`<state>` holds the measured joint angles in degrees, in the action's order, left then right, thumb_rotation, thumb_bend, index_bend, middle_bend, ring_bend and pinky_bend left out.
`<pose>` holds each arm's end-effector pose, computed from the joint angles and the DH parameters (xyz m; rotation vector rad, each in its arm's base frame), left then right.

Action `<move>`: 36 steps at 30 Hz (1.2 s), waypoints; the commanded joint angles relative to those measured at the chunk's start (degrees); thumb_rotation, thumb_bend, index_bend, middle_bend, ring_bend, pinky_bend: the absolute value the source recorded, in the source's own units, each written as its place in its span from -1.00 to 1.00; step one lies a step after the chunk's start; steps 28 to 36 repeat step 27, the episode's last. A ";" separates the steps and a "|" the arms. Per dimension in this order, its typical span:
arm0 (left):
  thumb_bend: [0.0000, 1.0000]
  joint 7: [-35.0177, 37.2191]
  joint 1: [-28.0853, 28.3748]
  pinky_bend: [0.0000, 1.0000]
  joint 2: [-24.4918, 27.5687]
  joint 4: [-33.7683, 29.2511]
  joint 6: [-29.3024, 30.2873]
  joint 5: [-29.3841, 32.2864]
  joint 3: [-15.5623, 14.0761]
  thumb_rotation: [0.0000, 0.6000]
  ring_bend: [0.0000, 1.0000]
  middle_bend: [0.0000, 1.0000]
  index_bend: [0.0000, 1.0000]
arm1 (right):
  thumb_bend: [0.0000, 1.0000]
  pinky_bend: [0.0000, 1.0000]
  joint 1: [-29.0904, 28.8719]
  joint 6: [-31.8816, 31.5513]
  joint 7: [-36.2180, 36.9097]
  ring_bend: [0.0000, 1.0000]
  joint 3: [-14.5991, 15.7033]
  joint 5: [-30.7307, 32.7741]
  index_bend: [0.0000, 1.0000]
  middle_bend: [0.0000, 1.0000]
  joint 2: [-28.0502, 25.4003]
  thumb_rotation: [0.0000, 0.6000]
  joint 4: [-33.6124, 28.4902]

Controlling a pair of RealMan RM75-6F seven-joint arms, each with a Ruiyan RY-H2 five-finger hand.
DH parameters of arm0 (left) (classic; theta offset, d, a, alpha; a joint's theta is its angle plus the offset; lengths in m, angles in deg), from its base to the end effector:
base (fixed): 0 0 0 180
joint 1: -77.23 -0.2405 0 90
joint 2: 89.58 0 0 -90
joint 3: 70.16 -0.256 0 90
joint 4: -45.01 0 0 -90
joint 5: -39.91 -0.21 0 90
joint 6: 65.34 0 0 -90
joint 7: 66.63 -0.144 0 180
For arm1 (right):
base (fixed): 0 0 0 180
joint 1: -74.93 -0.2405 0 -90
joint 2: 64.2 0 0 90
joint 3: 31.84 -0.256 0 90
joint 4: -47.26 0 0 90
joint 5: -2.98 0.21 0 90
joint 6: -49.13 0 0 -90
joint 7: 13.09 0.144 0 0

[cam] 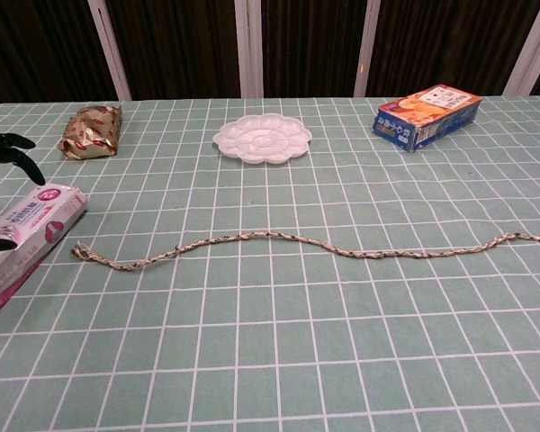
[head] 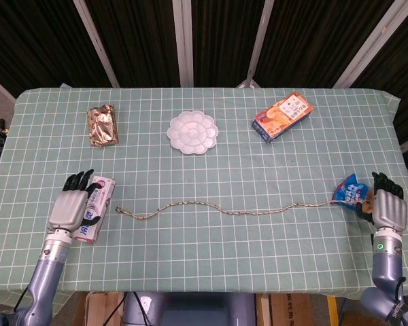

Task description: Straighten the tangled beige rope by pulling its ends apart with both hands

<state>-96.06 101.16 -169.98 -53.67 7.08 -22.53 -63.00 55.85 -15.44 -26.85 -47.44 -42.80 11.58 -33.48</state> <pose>-0.2277 0.2686 0.0477 -1.5406 -0.9794 -0.7670 -0.3559 -0.2903 0.1236 1.0465 -1.1655 0.6207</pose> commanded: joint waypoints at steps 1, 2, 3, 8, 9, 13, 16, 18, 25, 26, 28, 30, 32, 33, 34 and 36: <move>-0.65 1.29 -0.68 -1.00 1.60 -1.70 0.41 -0.22 -0.04 1.00 -1.00 -1.00 -0.49 | -0.09 -1.00 0.34 -0.41 0.46 -1.00 -0.01 -0.50 -1.00 -1.00 -0.68 1.00 -1.31; -0.66 2.14 -1.14 -1.00 2.33 -2.58 0.78 -0.52 -0.14 1.00 -1.00 -1.00 -0.50 | -0.10 -1.00 0.57 -0.76 0.90 -1.00 -0.09 -0.89 -1.00 -1.00 -1.10 1.00 -2.18; -0.67 2.81 -1.49 -1.00 2.85 -3.15 1.08 -0.87 -0.25 1.00 -1.00 -1.00 -0.52 | -0.12 -1.00 0.71 -0.98 1.16 -1.00 -0.13 -1.15 -1.00 -1.00 -1.36 1.00 -2.66; -0.67 9.15 -5.01 -1.00 6.59 -5.54 4.46 -5.63 -2.04 1.00 -1.00 -1.00 -0.58 | -0.17 -1.00 1.73 -3.15 2.32 -1.00 0.09 -3.90 -1.00 -1.00 -3.09 1.00 -5.48; -0.67 10.74 -5.93 -1.00 7.41 -5.72 5.36 -7.04 -2.65 1.00 -1.00 -1.00 -0.59 | -0.17 -1.00 1.98 -3.62 2.47 -1.00 0.30 -4.58 -1.00 -1.00 -3.38 1.00 -6.02; -0.67 15.67 -8.76 -1.00 9.91 -5.57 8.39 -11.96 -4.73 1.00 -1.00 -1.00 -0.60 | -0.17 -1.00 2.65 -6.40 0.95 -1.00 1.83 -8.34 -1.00 -1.00 -4.03 1.00 -6.57; -0.67 18.78 -10.79 -1.00 11.95 -5.11 10.66 -16.03 -6.60 1.00 -1.00 -1.00 -0.62 | -0.17 -1.00 3.28 -8.71 0.05 -1.00 3.01 -11.41 -1.00 -1.00 -4.34 1.00 -6.77; -0.67 20.77 -12.38 -1.00 13.26 -4.37 12.90 -19.43 -8.00 1.00 -1.00 -1.00 -0.67 | -0.17 -1.00 4.10 -10.03 0.65 -1.00 3.82 -13.60 -1.00 -1.00 -5.04 1.00 -8.11; -0.70 25.19 -17.26 -1.00 15.68 -0.10 19.51 -27.09 -11.73 1.00 -1.00 -1.00 -0.82 | -0.17 -1.00 7.91 -17.23 3.60 -1.00 8.41 -26.02 -1.00 -1.00 -8.04 1.00 -12.12; -0.70 25.80 -17.96 -1.00 16.12 0.58 20.17 -27.60 -12.20 1.00 -1.00 -1.00 -0.83 | -0.17 -1.00 8.66 -18.49 3.98 -1.00 9.36 -28.15 -1.00 -1.00 -8.44 1.00 -12.28; -0.70 26.24 -18.29 -1.00 16.39 0.88 20.49 -27.88 -12.38 1.00 -1.00 -1.00 -0.83 | -0.17 -1.00 9.14 -19.30 4.28 -1.00 9.94 -29.43 -1.00 -1.00 -8.67 1.00 -12.32; -0.70 26.24 -18.29 -1.00 16.39 0.88 20.49 -27.88 -12.38 1.00 -1.00 -1.00 -0.83 | -0.17 -1.00 9.14 -19.30 4.28 -1.00 9.94 -29.43 -1.00 -1.00 -8.67 1.00 -12.32; -0.70 26.24 -18.29 -1.00 16.39 0.88 20.49 -27.88 -12.38 1.00 -1.00 -1.00 -0.83 | -0.17 -1.00 9.14 -19.30 4.28 -1.00 9.94 -29.43 -1.00 -1.00 -8.67 1.00 -12.32; -0.70 26.24 -18.29 -1.00 16.39 0.88 20.49 -27.88 -12.38 1.00 -1.00 -1.00 -0.83 | -0.17 -1.00 9.14 -19.30 4.28 -1.00 9.94 -29.43 -1.00 -1.00 -8.67 1.00 -12.32; -0.70 26.24 -18.29 -1.00 16.39 0.88 20.49 -27.88 -12.38 1.00 -1.00 -1.00 -0.83 | -0.17 -1.00 9.14 -19.30 4.28 -1.00 9.94 -29.43 -1.00 -1.00 -8.67 1.00 -12.32; -0.70 26.24 -18.29 -1.00 16.39 0.88 20.49 -27.88 -12.38 1.00 -1.00 -1.00 -0.83 | -0.17 -1.00 9.14 -19.30 4.28 -1.00 9.94 -29.43 -1.00 -1.00 -8.67 1.00 -12.32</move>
